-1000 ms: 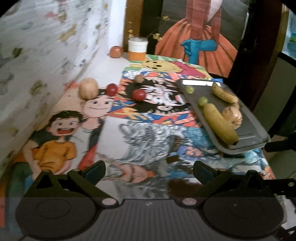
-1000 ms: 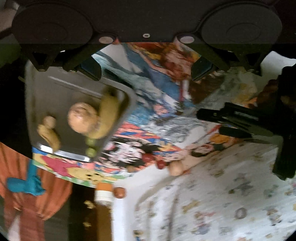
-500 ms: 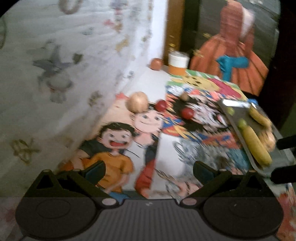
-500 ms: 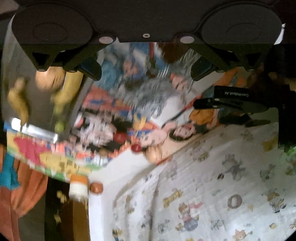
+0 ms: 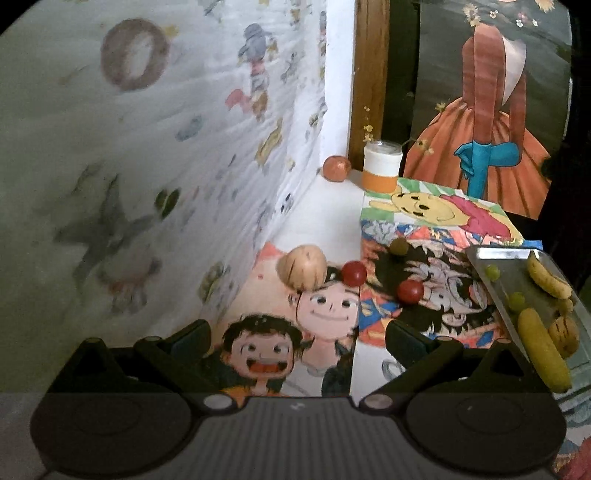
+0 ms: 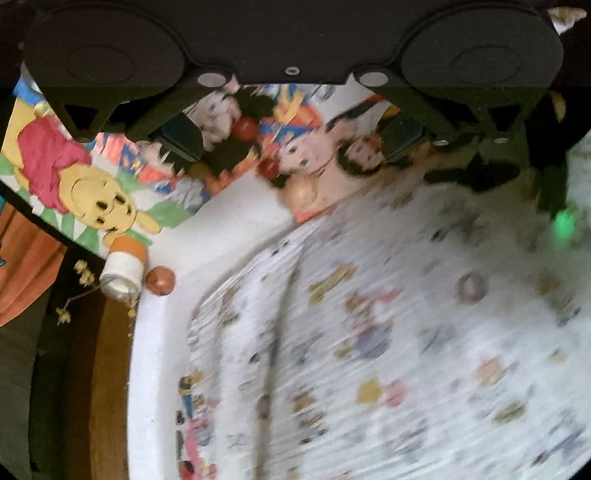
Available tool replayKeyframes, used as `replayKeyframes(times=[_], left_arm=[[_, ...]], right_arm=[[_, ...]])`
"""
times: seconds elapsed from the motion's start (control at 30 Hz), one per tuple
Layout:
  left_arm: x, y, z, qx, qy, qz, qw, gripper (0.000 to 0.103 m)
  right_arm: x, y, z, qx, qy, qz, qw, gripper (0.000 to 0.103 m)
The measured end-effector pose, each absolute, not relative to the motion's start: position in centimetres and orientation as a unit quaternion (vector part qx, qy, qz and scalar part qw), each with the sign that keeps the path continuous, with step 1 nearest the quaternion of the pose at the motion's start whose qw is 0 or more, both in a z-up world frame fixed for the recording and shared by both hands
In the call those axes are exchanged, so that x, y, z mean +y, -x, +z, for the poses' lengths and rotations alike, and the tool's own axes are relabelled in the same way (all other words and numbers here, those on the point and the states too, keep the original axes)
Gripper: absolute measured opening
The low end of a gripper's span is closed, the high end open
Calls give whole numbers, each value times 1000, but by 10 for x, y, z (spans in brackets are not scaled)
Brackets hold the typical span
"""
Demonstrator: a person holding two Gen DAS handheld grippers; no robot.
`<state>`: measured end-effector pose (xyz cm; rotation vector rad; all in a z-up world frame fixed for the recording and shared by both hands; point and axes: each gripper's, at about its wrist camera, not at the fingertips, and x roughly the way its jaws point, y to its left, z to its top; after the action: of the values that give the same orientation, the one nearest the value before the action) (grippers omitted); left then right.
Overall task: Organize fruits
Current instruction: 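Withdraw both tools from the tray back over the remaining fruit, then grasp a small brown round fruit with the right tool while the left tool grasps a red cherry tomato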
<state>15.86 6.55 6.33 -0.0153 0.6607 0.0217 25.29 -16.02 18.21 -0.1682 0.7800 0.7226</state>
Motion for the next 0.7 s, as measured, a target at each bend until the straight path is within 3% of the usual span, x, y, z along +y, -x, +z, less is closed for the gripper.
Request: replayKeyframes(times=[0.53,0.7], left_arm=[[44,-221,39,320,-19,-49,946,103],[24,-240,31,306,-67,-78,947,102]], right_arm=[[-179,-368,71,404,64,332,850,102],[-178,-392,46,419,47,322,847,94]])
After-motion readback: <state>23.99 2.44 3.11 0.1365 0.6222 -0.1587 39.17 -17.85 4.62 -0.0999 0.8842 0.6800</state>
